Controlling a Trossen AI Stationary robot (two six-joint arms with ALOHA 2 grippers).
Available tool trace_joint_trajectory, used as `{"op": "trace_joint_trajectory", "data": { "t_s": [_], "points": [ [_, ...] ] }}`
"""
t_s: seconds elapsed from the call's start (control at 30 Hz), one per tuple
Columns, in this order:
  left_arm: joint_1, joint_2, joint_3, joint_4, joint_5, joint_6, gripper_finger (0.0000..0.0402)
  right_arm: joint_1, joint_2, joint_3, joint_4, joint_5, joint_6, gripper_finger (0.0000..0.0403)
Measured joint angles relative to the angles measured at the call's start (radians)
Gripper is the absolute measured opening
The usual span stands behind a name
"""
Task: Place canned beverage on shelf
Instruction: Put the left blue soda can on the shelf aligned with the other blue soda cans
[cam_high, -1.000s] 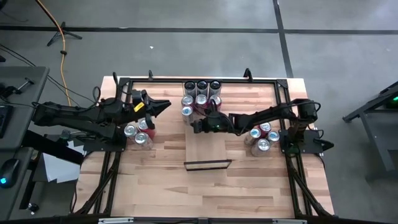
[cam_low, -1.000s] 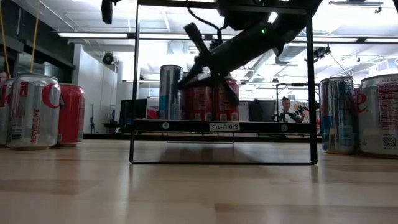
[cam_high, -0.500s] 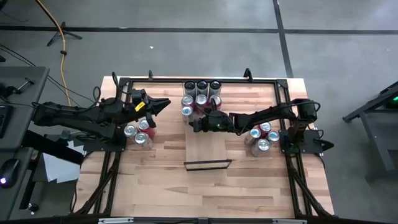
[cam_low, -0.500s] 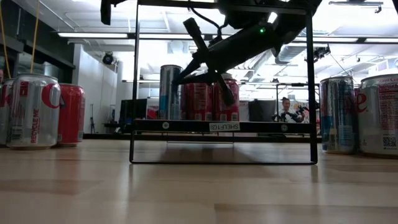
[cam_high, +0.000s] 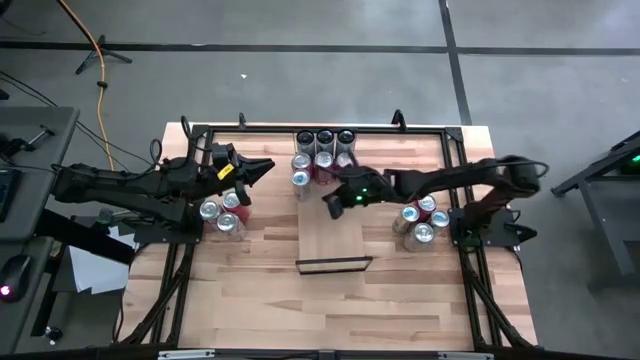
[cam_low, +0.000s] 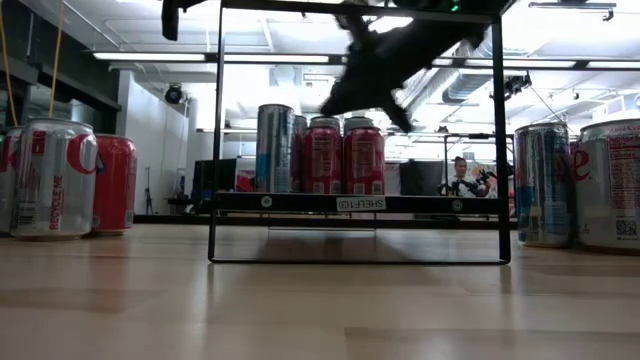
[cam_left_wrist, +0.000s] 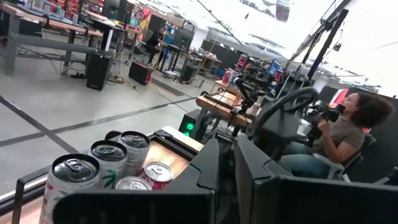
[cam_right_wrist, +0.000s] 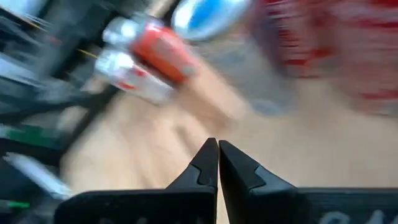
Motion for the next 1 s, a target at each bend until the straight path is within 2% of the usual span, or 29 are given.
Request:
{"op": "trace_joint_trajectory", "data": {
  "t_s": [0.27, 0.53, 0.73, 1.0],
  "points": [
    [0.0, 0.0, 0.0, -0.002, 0.0, 0.0, 0.0, 0.0, -0.215, 0.0, -0.398, 0.203, -0.108, 0.0],
    [0.0, 0.0, 0.0, -0.003, 0.0, -0.001, 0.0, 0.0, -0.365, -0.001, -0.651, 0.355, -0.115, 0.0],
    [0.0, 0.0, 0.0, -0.004, -0.001, 0.0, 0.0, 0.0, -0.409, -0.001, -0.735, 0.413, -0.114, 0.0],
    [0.0, 0.0, 0.0, -0.005, -0.002, 0.009, 0.0001, 0.0, -0.405, -0.002, -0.754, 0.414, -0.119, 0.0]
  ]
}}
